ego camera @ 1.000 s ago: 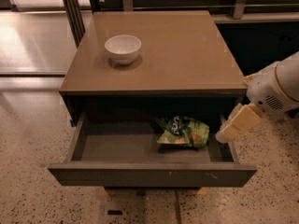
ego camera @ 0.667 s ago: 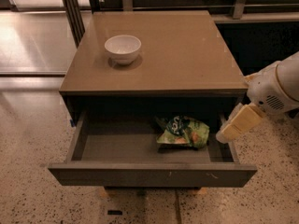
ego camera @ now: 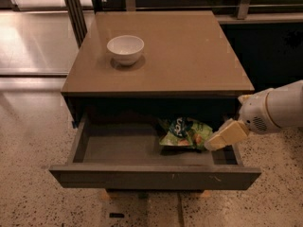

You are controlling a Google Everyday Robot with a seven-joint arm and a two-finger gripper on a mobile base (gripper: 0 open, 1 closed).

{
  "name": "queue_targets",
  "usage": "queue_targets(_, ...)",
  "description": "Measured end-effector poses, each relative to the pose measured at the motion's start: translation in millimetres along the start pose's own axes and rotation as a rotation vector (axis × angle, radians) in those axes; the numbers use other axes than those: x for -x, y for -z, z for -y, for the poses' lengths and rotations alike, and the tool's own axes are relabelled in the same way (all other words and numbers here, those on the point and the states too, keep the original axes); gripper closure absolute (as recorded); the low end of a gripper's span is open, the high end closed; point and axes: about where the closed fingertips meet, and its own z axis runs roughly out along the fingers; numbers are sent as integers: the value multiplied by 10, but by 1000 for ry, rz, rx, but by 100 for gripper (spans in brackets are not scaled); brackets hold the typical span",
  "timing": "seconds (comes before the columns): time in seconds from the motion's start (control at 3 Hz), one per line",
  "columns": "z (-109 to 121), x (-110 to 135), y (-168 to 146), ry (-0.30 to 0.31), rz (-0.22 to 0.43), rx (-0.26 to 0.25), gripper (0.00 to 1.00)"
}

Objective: Pick green rice chip bag from top drawer and place on counter

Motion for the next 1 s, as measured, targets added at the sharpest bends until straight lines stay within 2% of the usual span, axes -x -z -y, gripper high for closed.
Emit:
queue_targets(0.33, 28, -69, -285, -58, 55, 6, 0)
queue_targets(0.67, 56, -81, -543, -72, 87, 26, 0)
queue_targets(1.0, 228, -13, -996, -37, 96, 40, 0)
